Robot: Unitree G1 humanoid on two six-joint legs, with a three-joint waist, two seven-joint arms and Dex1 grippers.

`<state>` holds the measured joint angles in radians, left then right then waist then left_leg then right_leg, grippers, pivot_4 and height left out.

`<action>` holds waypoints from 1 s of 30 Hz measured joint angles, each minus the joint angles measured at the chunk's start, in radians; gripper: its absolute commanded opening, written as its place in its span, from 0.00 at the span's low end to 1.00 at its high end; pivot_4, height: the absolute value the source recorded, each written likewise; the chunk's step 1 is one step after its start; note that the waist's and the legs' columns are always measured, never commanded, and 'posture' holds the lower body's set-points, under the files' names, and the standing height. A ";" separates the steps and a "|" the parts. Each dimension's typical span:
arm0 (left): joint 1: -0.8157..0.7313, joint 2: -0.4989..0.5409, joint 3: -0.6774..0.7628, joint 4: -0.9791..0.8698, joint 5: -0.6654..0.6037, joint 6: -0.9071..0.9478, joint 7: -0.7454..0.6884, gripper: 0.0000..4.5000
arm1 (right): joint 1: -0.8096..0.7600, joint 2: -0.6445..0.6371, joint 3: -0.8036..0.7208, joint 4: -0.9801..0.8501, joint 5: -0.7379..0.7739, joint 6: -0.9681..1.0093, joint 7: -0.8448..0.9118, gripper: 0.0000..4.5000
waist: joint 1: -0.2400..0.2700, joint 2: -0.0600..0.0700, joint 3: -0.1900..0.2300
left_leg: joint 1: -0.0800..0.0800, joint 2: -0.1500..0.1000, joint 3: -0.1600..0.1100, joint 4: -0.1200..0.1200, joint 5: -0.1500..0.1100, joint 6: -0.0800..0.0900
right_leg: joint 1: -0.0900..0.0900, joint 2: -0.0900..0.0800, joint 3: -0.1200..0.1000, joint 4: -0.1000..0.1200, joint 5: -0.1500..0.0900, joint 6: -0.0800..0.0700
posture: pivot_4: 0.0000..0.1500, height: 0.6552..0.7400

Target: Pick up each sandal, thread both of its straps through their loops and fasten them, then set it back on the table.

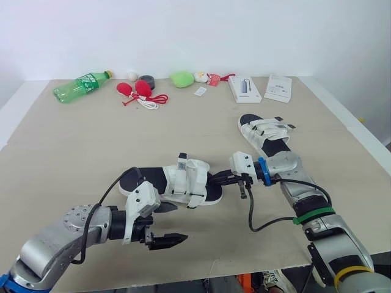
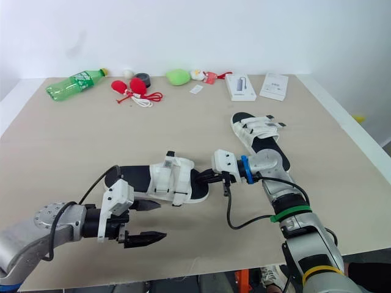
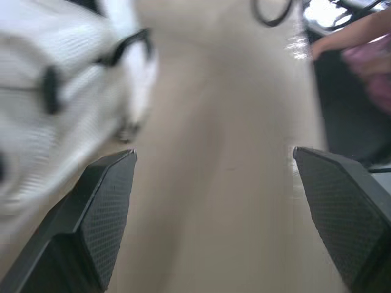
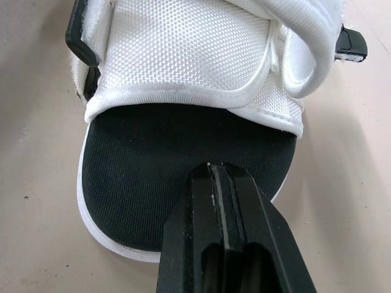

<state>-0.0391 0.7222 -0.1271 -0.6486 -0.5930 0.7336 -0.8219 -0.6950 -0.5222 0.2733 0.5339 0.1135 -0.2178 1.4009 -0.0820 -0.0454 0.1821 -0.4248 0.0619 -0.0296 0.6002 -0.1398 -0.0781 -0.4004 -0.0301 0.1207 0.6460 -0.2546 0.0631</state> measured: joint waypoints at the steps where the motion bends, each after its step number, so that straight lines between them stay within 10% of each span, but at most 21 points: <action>1: 0.000 -0.004 -0.008 0.010 0.014 -0.017 0.003 0.94 | 0.000 0.000 0.000 -0.001 0.000 0.000 0.002 0.00 | 0.000 0.000 0.000 | 0.000 0.000 0.000 0.000 0.000 0.000 | 0.000 0.000 0.000 0.000 0.000 0.000 | 1.00 1.00; 22: -0.194 -0.120 -0.180 0.212 0.108 -0.107 -0.117 0.94 | 0.056 -0.029 -0.017 -0.097 0.000 0.040 -0.015 0.00 | 0.009 0.001 -0.001 | 0.000 -0.001 -0.001 -0.002 -0.001 0.003 | 0.001 0.001 0.000 0.000 0.002 0.003 | 1.00 1.00; 30: -0.235 -0.160 -0.198 0.288 0.153 -0.123 -0.117 0.23 | 0.069 -0.035 -0.019 -0.119 0.001 0.050 -0.026 0.00 | 0.010 0.001 -0.001 | 0.000 -0.001 -0.001 -0.002 -0.001 0.004 | 0.003 0.001 0.000 0.000 0.003 0.005 | 1.00 1.00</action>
<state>-0.2744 0.5623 -0.3249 -0.3601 -0.4401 0.6103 -0.9384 -0.6259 -0.5572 0.2539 0.4145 0.1141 -0.1677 1.3752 -0.0723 -0.0443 0.1812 -0.4251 0.0608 -0.0310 0.5987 -0.1407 -0.0744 -0.3978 -0.0290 0.1203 0.6464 -0.2520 0.0680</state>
